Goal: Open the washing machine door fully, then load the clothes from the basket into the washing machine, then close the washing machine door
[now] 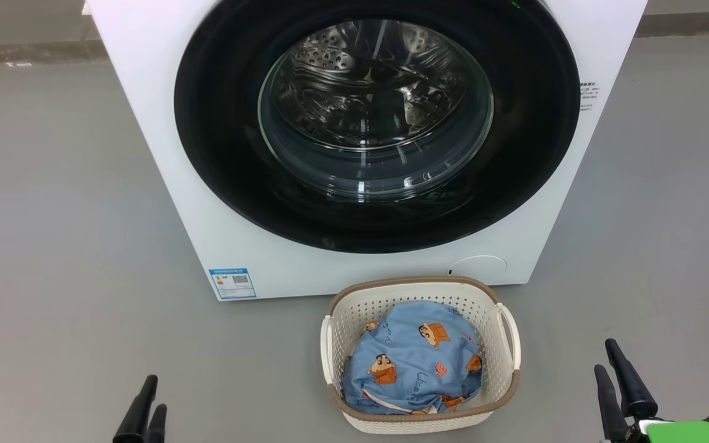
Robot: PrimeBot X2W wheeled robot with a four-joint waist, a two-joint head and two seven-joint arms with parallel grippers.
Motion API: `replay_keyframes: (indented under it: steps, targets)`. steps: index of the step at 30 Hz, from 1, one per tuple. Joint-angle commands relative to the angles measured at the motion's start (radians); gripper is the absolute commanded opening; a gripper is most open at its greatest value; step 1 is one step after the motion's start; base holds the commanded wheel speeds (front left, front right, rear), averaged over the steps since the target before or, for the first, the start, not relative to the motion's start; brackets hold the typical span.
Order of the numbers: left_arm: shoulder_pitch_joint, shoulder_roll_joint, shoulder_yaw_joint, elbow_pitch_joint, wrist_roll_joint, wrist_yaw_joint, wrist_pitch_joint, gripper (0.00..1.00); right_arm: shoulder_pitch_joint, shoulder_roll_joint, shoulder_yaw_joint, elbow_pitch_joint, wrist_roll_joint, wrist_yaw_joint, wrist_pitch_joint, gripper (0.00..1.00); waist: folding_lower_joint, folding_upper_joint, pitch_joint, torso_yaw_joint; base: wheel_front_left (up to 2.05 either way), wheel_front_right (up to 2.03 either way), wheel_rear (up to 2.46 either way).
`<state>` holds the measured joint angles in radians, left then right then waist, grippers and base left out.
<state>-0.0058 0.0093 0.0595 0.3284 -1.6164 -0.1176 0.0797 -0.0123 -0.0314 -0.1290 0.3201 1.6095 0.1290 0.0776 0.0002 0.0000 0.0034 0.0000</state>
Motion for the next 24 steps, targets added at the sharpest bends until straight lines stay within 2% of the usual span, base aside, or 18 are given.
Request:
replay_keyframes:
  steps: [1,15,24]
  targets:
    - [-0.023,0.015,0.002,-0.03,0.021,-0.002,-0.009,1.0,-0.017,-0.007,0.008,-0.033,-0.016,0.0,-0.009,1.0,-0.0001,0.0,0.001,0.0,0.0,0.0,0.0]
    - [-0.015,0.018,0.007,-0.043,0.081,-0.004,-0.047,1.0,-0.012,-0.008,0.021,-0.064,-0.128,0.0,-0.047,1.0,-0.0001,0.0,0.0,0.0,0.0,0.0,0.0]
    - [-0.013,0.02,0.02,-0.059,0.205,-0.004,-0.074,1.0,-0.013,-0.009,0.035,-0.091,-0.265,0.0,-0.073,1.0,-0.0002,0.0,0.002,0.002,0.0,0.0,0.0]
